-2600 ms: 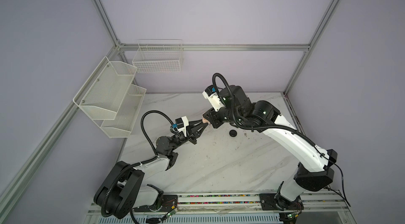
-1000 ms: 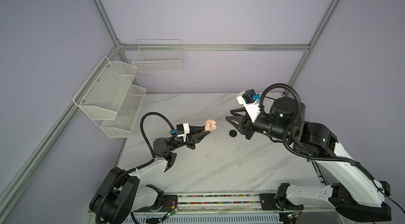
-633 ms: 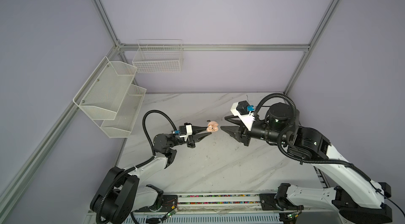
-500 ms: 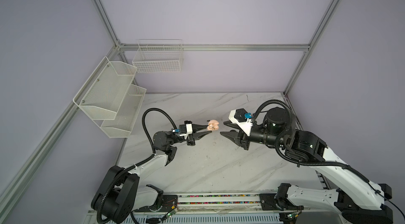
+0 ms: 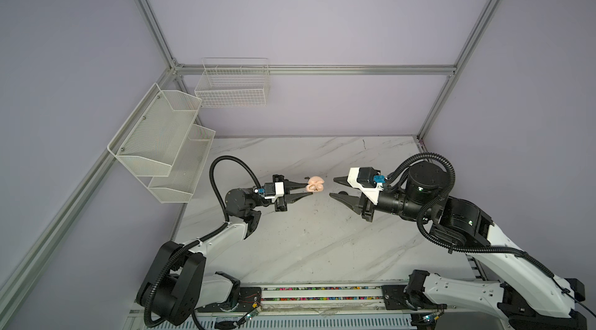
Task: Insert wireless bluetooth earbuds into charging case
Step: Pick up a wireless bluetooth earbud from the top-center of the table.
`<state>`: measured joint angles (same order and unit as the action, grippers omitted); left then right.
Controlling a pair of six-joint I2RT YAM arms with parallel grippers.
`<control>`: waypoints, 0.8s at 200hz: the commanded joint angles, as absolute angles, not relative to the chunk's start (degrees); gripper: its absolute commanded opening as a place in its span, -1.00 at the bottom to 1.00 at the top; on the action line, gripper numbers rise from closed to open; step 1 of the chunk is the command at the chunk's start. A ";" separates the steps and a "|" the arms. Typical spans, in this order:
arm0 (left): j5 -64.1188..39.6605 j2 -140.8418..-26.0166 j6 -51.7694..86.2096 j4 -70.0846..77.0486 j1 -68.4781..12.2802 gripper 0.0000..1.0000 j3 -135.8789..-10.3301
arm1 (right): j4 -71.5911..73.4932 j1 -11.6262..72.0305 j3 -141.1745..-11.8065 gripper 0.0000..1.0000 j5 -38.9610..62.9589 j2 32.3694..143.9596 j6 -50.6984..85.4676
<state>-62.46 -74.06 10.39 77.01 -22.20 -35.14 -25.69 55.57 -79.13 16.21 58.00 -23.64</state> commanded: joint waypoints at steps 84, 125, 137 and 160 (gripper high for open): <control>-50.63 -71.17 14.55 82.15 -19.06 -1.00 -29.08 | -23.27 44.11 -77.58 -0.25 3.19 65.23 -3.53; -49.35 -69.20 17.72 82.65 -17.40 -1.00 -25.23 | -14.77 35.12 -71.95 -0.37 6.05 80.44 9.30; -48.96 -69.07 18.30 82.62 -17.45 -1.00 -24.61 | -13.98 34.56 -74.14 -0.39 6.18 88.31 10.71; -48.12 -69.49 18.75 82.63 -17.31 -1.00 -24.15 | -16.09 34.45 -82.00 -0.39 4.58 103.85 14.57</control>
